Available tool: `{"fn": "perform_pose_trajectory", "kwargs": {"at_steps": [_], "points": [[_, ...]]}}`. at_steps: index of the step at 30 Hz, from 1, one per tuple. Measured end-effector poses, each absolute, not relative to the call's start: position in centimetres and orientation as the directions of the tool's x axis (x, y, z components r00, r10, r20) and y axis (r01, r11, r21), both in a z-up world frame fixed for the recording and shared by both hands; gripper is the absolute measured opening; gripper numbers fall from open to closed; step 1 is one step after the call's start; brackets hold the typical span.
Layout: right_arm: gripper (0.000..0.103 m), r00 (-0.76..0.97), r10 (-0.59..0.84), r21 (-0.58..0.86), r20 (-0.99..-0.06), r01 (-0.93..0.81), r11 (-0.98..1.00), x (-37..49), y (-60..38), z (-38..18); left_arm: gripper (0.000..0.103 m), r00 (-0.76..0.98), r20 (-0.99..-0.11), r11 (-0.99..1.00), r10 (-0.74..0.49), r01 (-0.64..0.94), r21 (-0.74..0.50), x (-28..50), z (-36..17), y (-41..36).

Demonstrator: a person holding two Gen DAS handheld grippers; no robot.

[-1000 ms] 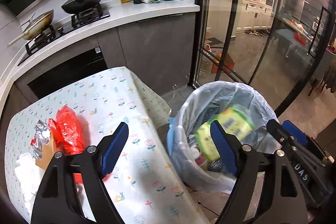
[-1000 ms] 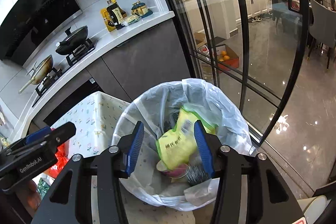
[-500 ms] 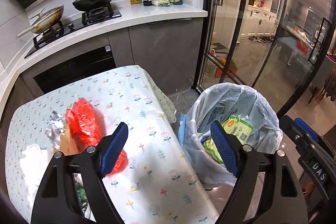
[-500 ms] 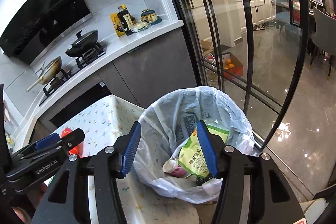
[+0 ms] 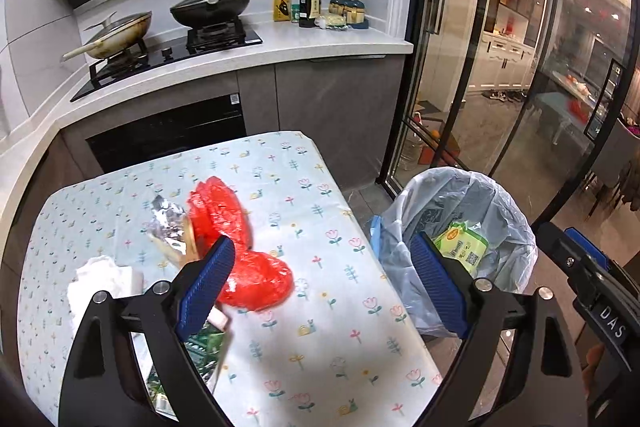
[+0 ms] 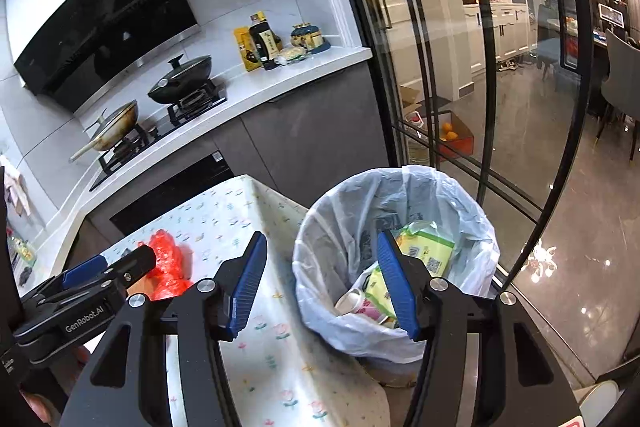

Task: Collect trash
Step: 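Move both open grippers back over the table toward the plastic bag and carton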

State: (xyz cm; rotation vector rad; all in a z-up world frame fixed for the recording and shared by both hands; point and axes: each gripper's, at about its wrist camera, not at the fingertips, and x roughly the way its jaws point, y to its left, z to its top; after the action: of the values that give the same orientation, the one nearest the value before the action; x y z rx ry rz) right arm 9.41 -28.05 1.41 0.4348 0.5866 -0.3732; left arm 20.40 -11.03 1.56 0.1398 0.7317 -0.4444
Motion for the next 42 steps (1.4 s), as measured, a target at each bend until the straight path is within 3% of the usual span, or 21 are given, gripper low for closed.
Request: {"fn": "perform_pose_trajectory", "kwargs": {"at_steps": [9,18,42], "points": [[0.064,0.785,-0.193,0.264,-0.588,0.413,0.872,9.3,-24.2,2.1,0.085,0.681,-0.664,0.922,-0.309,0.386,-0.033,19.4,1.9,-6.4],[0.064,0.78,-0.144,0.246,-0.609,0.359,0.9,9.9,-19.7,1.6,0.086,0.689,-0.676,0.948,-0.262,0.316,-0.046,19.0,1.2,-0.7],[0.064,0.702,0.04,0.222,-0.711,0.171,0.96,12.6,-6.8,-3.0,0.086,0.606,-0.793,0.998,-0.067,0.039,-0.054,20.4,-6.2,16.6]]}}
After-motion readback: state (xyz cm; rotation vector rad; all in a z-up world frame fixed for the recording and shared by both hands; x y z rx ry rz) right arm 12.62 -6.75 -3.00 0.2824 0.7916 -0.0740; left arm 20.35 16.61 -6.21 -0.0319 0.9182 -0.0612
